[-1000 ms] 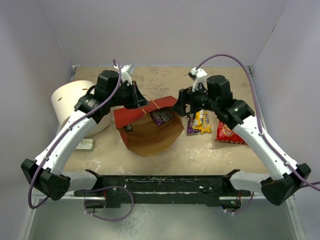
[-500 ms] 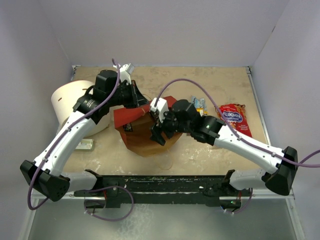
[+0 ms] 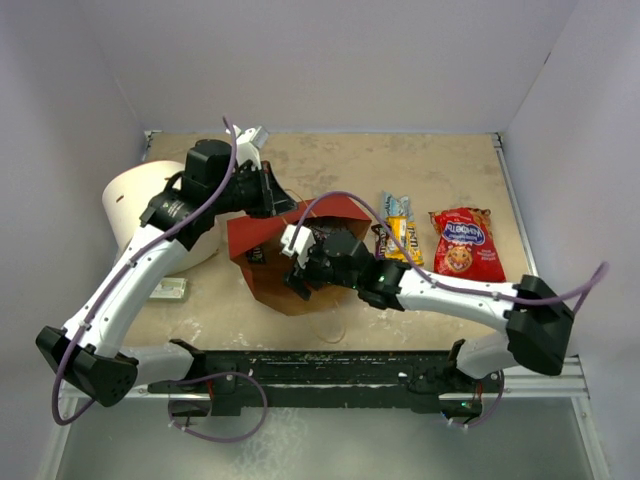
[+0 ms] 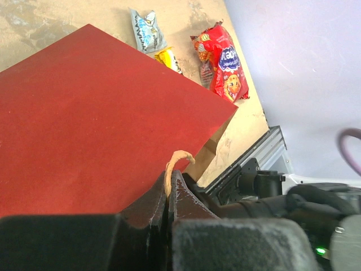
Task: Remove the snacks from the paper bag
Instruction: Take out the snack from the paper bag.
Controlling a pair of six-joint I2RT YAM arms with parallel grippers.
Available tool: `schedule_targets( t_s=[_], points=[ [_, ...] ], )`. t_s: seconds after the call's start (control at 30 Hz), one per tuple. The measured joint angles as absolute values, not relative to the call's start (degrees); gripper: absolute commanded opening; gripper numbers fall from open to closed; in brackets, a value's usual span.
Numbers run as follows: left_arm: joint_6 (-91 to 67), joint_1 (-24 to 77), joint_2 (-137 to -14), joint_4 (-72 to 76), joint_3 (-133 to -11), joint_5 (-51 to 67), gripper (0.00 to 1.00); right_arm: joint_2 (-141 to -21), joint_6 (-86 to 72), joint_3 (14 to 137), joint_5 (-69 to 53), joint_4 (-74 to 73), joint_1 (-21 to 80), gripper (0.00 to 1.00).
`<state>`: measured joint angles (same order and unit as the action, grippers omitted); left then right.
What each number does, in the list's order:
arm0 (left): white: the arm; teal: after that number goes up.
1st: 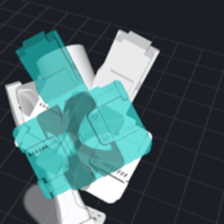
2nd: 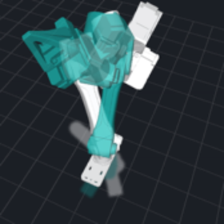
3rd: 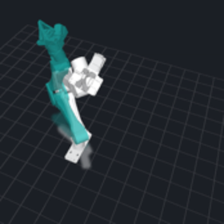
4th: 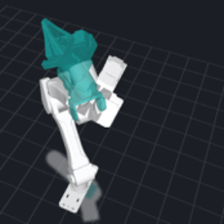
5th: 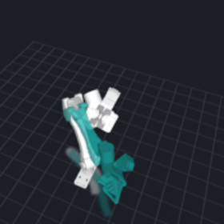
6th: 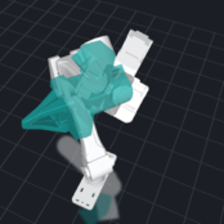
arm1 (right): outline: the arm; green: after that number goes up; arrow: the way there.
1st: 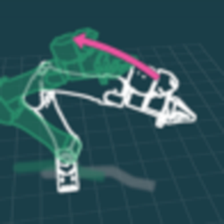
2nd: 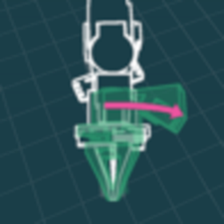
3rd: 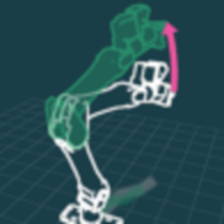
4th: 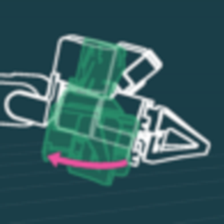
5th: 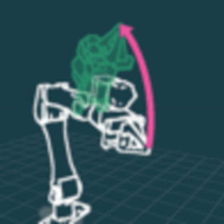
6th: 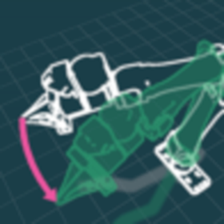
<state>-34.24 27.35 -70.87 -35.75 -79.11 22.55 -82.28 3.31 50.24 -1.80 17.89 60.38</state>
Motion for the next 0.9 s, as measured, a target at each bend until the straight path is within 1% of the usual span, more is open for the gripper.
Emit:
schedule_targets(
  t_s=[0.13,0.4,0.53,0.67,0.77,0.9],
  points=[
    [-34.24,27.35,-69.45,-35.59,-78.78,23.31,0.00,-89.52,-4.10,46.61,3.62,31.48,60.84,0.72],
    [-33.39,27.29,-68.25,-34.39,-77.93,24.25,0.00,-106.59,-12.03,50.54,14.39,49.10,61.73,0.70],
    [-33.39,27.14,-68.62,-32.88,-77.89,25.45,0.00,-112.31,-14.87,54.41,17.37,53.39,61.87,0.67],
    [-33.32,27.05,-69.32,-31.75,-77.89,26.52,0.00,-116.03,-16.91,57.93,18.59,55.31,61.87,0.59],
    [-32.99,27.00,-69.49,-31.05,-77.89,26.89,0.00,-117.89,-17.34,59.27,17.74,57.17,61.87,0.59],
    [-31.53,27.00,-69.52,-30.94,-77.91,26.89,0.00,-118.91,-15.38,59.55,12.86,57.47,61.82,0.60]
  ],
)
